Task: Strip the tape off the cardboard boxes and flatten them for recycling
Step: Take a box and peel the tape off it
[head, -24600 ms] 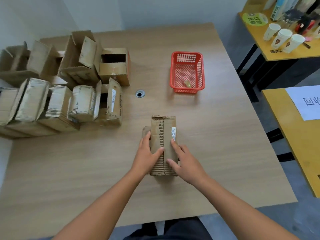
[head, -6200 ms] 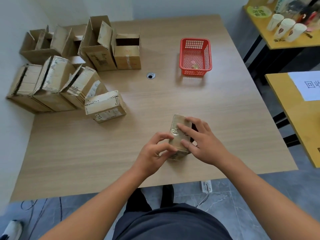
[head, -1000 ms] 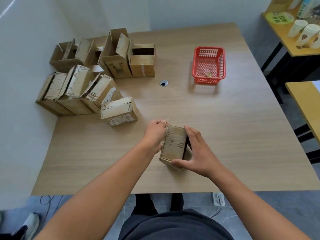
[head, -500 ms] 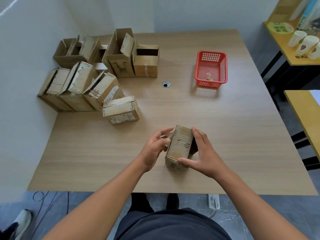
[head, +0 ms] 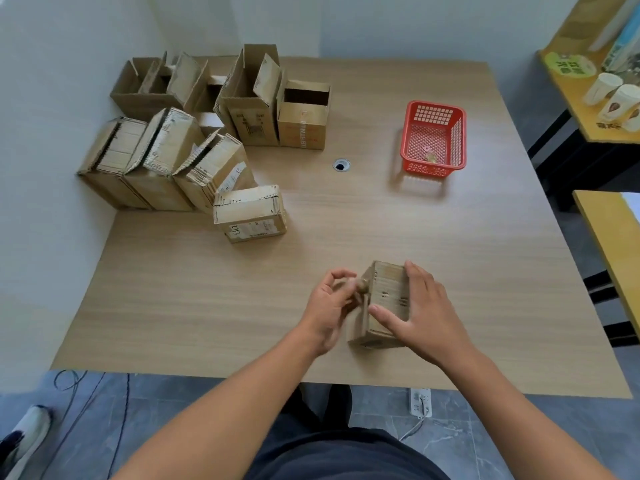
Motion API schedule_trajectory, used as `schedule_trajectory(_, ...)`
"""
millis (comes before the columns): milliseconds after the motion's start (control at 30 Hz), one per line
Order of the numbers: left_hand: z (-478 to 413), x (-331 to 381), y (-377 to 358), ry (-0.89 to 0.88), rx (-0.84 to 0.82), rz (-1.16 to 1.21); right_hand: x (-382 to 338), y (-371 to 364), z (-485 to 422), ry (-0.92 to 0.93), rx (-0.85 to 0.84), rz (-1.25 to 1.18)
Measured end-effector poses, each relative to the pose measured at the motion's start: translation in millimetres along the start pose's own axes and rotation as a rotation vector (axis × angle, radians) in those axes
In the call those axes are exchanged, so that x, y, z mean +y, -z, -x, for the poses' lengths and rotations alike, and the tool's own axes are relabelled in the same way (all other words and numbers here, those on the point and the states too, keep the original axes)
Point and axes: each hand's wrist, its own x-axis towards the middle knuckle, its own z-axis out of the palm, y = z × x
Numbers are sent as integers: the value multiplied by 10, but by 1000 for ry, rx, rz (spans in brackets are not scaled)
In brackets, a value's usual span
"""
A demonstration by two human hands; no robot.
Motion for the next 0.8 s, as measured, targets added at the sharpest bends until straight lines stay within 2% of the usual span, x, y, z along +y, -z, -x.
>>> schedule_trajectory(100,60,-120,-66,145,3,172,-136,-55,-26,-82,25,99)
schedule_trajectory(200,90,-125,-67,103,6,105,-184,-108,-36,-122,-20,42)
schedule_trajectory(267,113,-117,18,22,-29,-79,-196,-106,-22,-139,1,-7)
schedule_trajectory(367,129,-127,251,-216,-82,-496,-230,-85,34,-133,70,-91)
schedule_trajectory(567,116,-39,375,-458,-210,-808,-341,-193,182,-136,153,-172)
schedule_trajectory(633,89,23,385,-391,-245,-724,-382,-223,201,-153,179,-217)
schedule_trajectory(733,97,165,403,-218,-235,-397,-401,-237,177,-227,188,-347)
schedule_trajectory(800,99,236,437,-194,-217,-365,-394,-254,137,-292,163,-476)
